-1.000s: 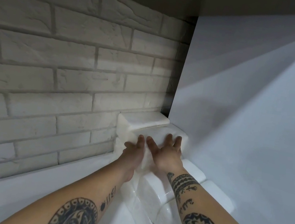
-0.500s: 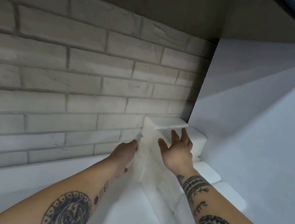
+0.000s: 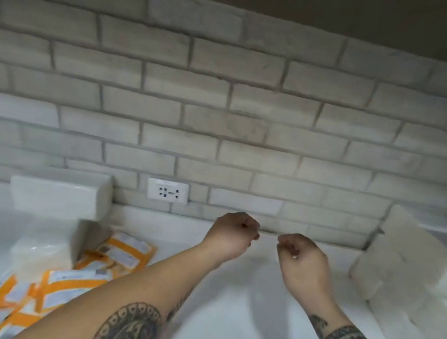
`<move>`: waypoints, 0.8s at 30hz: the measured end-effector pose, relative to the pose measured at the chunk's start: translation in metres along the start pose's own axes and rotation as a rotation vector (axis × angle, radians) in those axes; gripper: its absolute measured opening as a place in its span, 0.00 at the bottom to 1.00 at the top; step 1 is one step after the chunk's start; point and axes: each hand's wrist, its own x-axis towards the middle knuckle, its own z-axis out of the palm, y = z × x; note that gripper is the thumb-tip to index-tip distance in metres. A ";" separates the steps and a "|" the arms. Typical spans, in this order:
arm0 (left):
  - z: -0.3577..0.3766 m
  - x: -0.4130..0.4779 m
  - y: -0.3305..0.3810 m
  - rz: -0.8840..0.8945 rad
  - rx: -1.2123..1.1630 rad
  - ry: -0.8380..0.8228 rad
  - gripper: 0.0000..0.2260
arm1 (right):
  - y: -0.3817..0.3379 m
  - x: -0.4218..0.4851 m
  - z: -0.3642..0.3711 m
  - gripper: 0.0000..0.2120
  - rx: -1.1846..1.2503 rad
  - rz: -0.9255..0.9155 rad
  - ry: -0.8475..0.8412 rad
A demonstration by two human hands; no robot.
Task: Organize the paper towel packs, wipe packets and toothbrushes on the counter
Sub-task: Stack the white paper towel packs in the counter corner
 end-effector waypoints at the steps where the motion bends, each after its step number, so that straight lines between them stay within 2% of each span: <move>1: -0.026 -0.007 -0.016 -0.015 0.011 0.034 0.09 | -0.012 -0.009 0.022 0.07 0.004 -0.025 -0.048; 8: -0.162 -0.046 -0.116 -0.132 0.250 0.228 0.13 | -0.083 -0.072 0.148 0.10 0.083 -0.080 -0.335; 11: -0.213 -0.060 -0.156 -0.163 0.333 0.385 0.12 | -0.116 -0.097 0.193 0.11 0.101 -0.112 -0.412; 15: -0.258 -0.072 -0.195 -0.266 0.506 0.636 0.20 | -0.143 -0.130 0.241 0.06 0.081 -0.080 -0.562; 18: -0.277 -0.072 -0.223 -0.435 0.551 0.545 0.32 | -0.145 -0.155 0.272 0.19 -0.093 -0.042 -0.780; 20: -0.281 -0.069 -0.242 -0.487 0.506 0.502 0.38 | -0.143 -0.168 0.283 0.26 -0.238 -0.066 -0.856; 24: -0.281 -0.063 -0.258 -0.415 0.482 0.527 0.37 | -0.141 -0.173 0.285 0.28 -0.261 -0.029 -0.795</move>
